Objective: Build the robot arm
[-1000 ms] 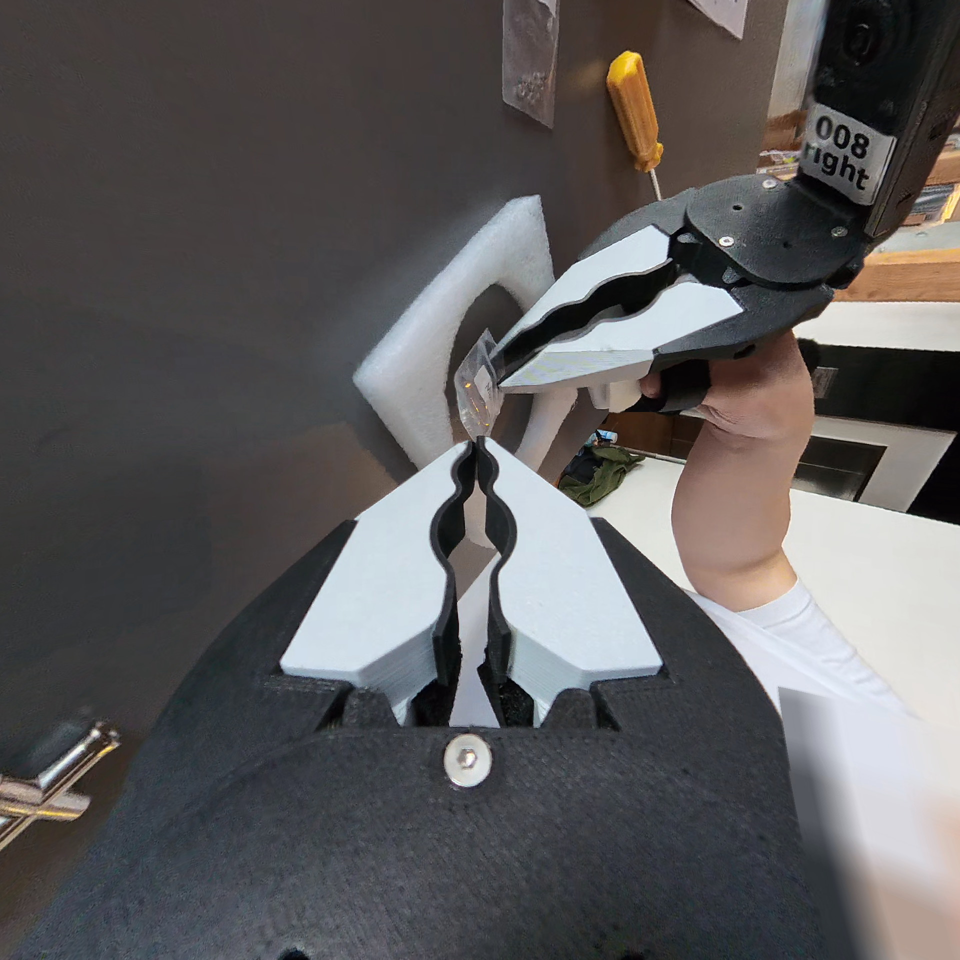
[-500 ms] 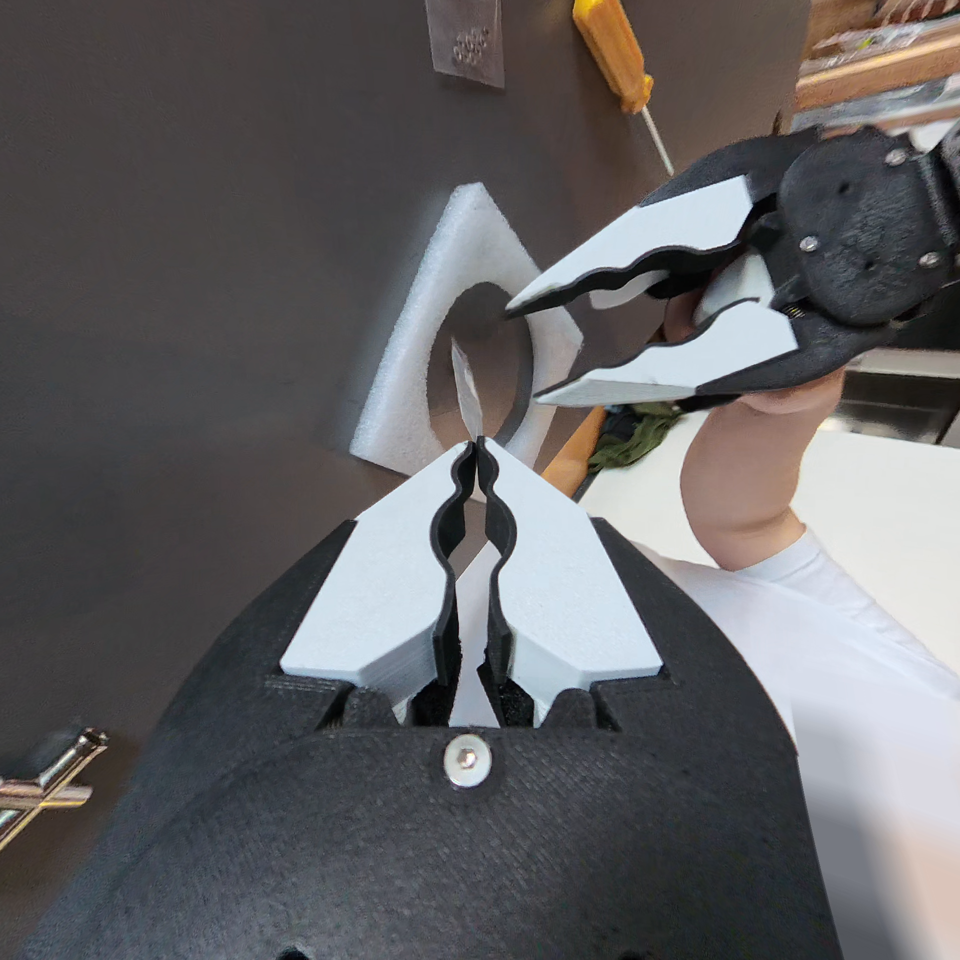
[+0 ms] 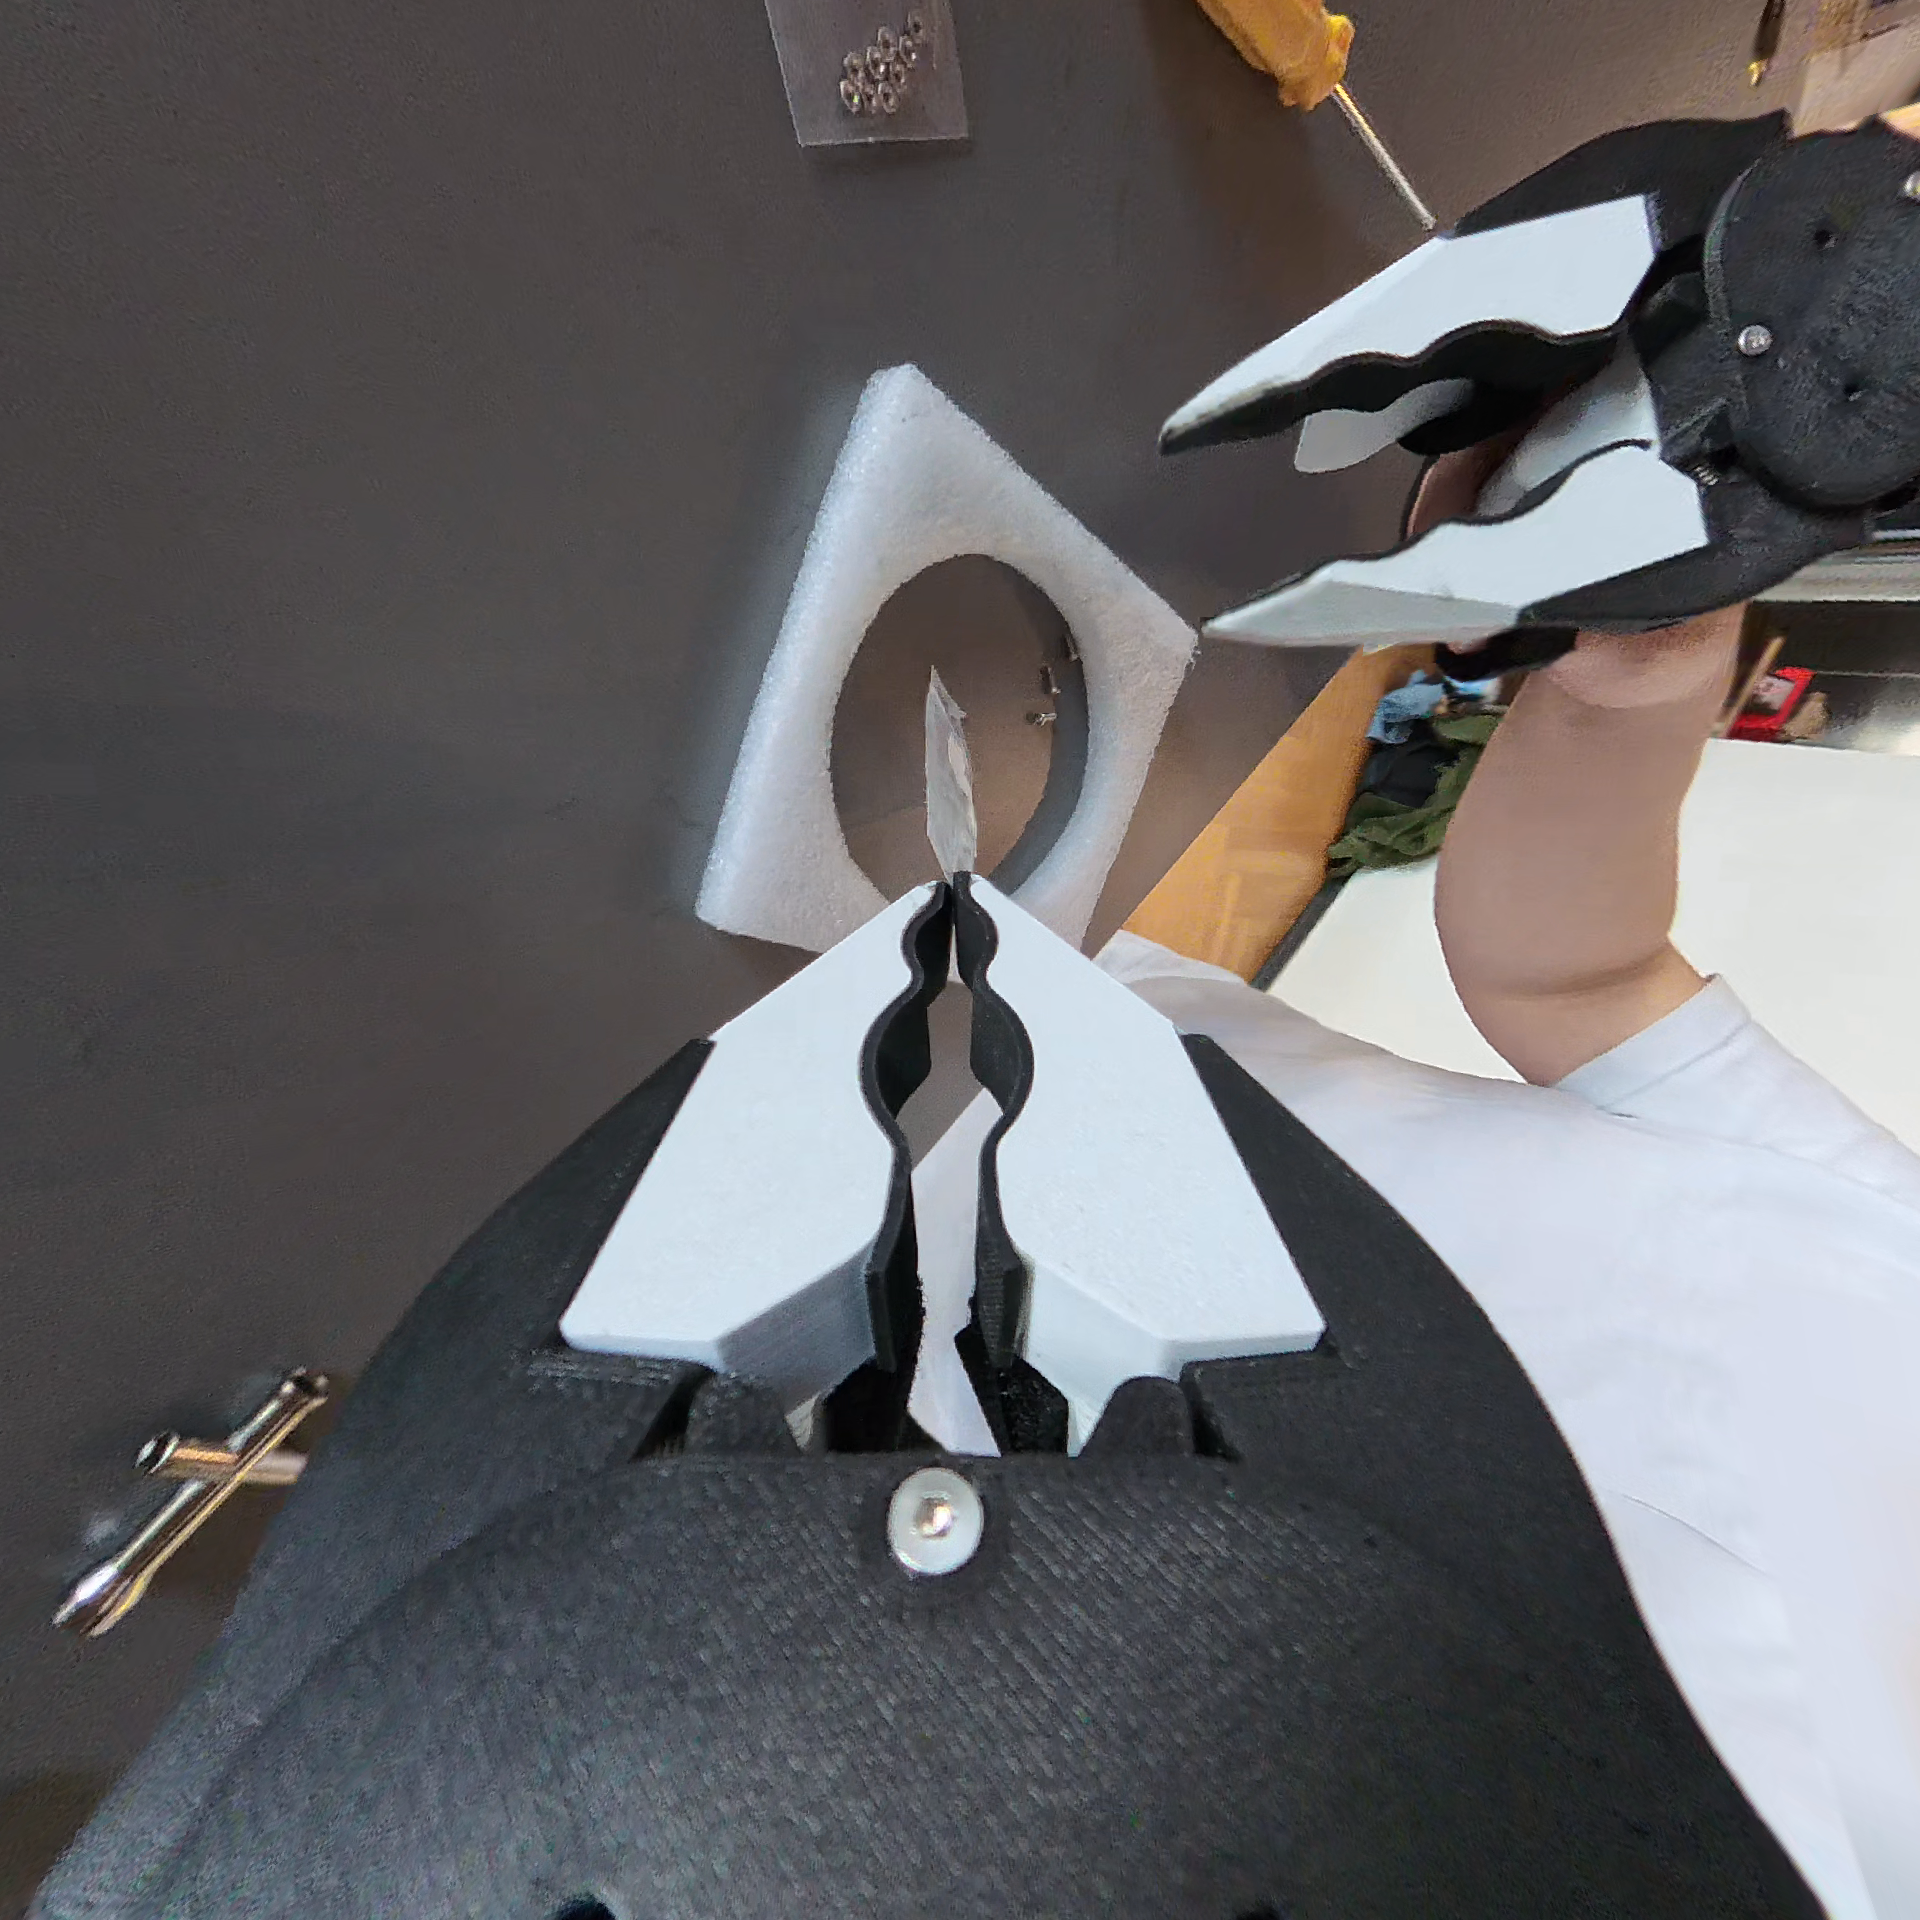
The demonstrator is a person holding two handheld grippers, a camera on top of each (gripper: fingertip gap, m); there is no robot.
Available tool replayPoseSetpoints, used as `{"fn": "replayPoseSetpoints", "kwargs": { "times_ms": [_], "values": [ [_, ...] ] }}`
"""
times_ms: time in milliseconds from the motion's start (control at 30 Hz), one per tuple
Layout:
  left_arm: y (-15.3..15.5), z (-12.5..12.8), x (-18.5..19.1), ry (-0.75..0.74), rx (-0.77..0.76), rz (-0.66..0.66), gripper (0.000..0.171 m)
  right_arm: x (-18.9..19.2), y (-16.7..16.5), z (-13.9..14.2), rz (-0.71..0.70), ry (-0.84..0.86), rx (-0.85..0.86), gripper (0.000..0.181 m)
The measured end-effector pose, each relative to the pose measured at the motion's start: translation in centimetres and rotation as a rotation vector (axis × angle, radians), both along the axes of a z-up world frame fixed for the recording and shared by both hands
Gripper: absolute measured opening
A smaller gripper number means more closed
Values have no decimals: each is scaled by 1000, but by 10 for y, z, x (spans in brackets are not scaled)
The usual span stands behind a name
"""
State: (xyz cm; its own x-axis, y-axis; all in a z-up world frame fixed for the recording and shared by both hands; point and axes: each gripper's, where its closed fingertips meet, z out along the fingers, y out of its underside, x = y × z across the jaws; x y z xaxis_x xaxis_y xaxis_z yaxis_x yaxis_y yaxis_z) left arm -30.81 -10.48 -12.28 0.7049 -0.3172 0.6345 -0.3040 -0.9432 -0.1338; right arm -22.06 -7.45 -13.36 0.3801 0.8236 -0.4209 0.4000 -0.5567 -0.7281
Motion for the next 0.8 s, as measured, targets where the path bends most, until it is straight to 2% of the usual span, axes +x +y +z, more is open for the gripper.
{"fn": "replayPoseSetpoints", "kwargs": {
  "times_ms": [133,300,400,500,600,700,800],
  "values": [
    [3,18,-2,-48,68,24,0,15,-12,-14,-27,-10,-24,38],
    [3,39,-1,-137,155,47,0,26,-25,-17,-17,-25,148,48],
    [7,43,-4,-160,214,60,0,20,-33,-15,-10,6,138,47],
    [21,37,-13,-156,263,113,0,18,-33,-13,-17,21,181,43],
    [53,28,-24,-200,284,238,0,21,-29,0,-44,84,254,43],
    [86,8,-40,-163,295,361,0,28,-19,16,-115,182,294,40],
    [101,-9,-46,-147,266,452,0,32,-15,20,-148,225,275,37]
  ]
}}
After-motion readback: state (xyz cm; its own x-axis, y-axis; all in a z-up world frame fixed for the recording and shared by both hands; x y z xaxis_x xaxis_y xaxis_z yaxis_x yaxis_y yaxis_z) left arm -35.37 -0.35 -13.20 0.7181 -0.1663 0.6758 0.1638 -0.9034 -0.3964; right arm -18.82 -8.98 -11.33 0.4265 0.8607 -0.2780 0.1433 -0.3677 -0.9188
